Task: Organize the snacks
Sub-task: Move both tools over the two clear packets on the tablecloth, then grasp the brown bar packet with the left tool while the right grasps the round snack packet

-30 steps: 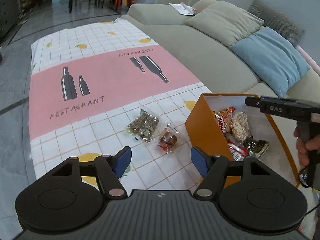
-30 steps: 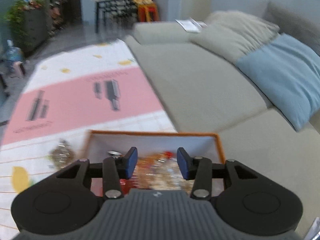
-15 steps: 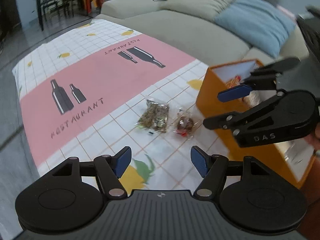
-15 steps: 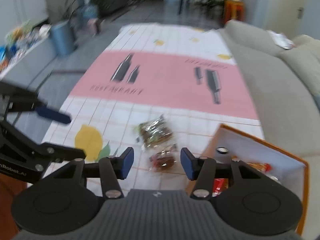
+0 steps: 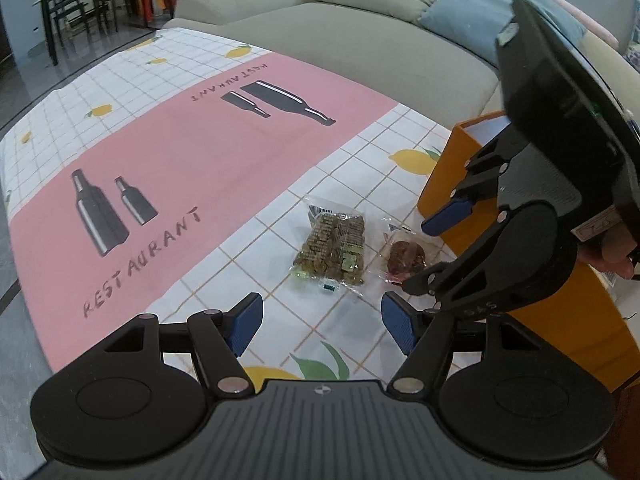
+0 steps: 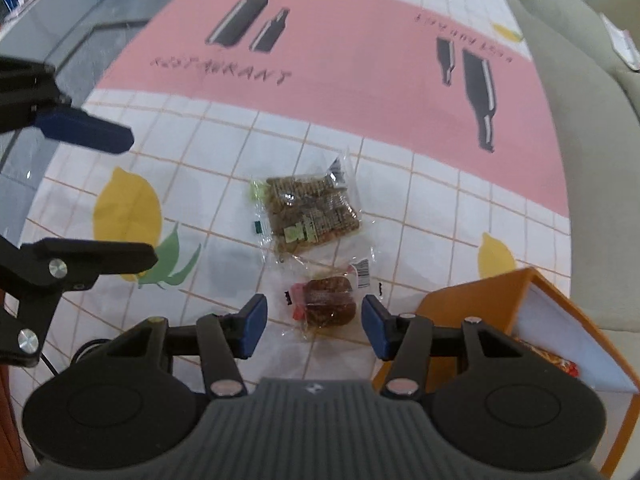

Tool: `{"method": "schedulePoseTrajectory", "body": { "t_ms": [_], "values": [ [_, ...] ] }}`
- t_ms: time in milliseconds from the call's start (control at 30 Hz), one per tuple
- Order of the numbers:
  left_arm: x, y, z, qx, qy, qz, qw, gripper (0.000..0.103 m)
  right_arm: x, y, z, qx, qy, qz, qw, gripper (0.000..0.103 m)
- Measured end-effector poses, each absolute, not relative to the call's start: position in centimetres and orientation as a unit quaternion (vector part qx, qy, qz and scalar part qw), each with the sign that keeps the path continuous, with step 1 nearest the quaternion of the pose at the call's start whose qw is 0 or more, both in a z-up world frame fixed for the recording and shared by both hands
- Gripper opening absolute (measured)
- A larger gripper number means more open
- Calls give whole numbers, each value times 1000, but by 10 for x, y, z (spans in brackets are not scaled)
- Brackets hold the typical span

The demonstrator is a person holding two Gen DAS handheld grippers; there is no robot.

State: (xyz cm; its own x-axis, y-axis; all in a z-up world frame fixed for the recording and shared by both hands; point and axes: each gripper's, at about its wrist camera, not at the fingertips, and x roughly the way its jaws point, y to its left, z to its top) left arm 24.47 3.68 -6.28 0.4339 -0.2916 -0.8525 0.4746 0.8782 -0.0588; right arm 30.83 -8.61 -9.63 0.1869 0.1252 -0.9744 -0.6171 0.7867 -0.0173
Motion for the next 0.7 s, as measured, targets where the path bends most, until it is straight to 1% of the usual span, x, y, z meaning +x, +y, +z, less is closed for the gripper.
{"method": "schedulePoseTrajectory", "body": {
  "t_ms": [133, 200, 400, 567, 700],
  "values": [
    [256, 33, -73, 107, 478, -240, 838, 80, 317, -88, -106, -207, 605, 243, 729, 49],
    [261, 30, -78, 108, 476, -250, 836, 80, 320, -90, -110, -199, 612, 247, 724, 46],
    [280, 22, -97, 101, 479, -271, 828, 78, 321, -88, -117, -215, 609, 262, 717, 46],
    [298, 18, -108, 70, 492, -285, 819, 81, 318, -90, -120, -223, 598, 284, 715, 47],
    [306, 5, -116, 85, 499, -279, 816, 81, 319, -91, -119, -219, 597, 289, 716, 46]
  ]
}}
